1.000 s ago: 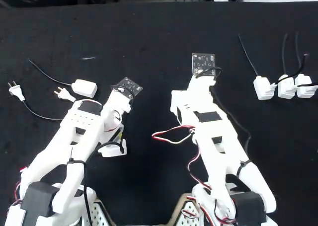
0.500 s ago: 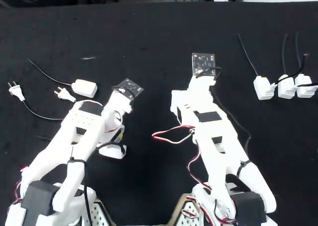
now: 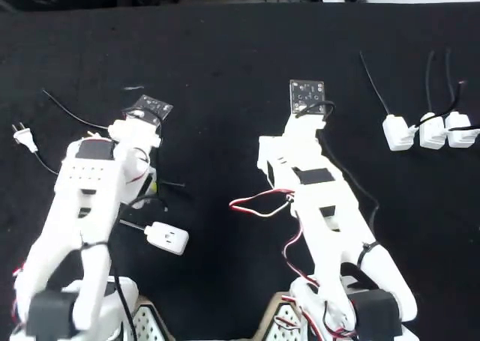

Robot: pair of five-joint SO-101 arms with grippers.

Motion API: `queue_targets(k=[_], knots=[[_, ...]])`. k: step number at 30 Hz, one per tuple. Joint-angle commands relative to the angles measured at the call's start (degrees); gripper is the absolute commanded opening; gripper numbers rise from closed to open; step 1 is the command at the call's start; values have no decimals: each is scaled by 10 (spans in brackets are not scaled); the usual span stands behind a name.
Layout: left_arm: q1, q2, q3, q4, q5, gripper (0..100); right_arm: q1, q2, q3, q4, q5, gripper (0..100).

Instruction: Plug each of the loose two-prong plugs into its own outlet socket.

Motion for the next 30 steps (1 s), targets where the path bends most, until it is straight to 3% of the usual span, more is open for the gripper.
queue_targets(k=[1, 6, 13, 16, 30], knots=[[40, -95, -8, 69, 1, 139, -10, 3, -22, -14, -4, 12], [105, -171, 87, 61, 1, 139, -10, 3, -20, -14, -4, 12], [112, -200, 195, -20, 2, 180, -10, 3, -18, -14, -4, 12], [110, -200, 212, -42, 3, 228, -10, 3, -18, -14, -4, 12], [109, -198, 235, -149, 2, 216, -10, 3, -18, -13, -4, 12]])
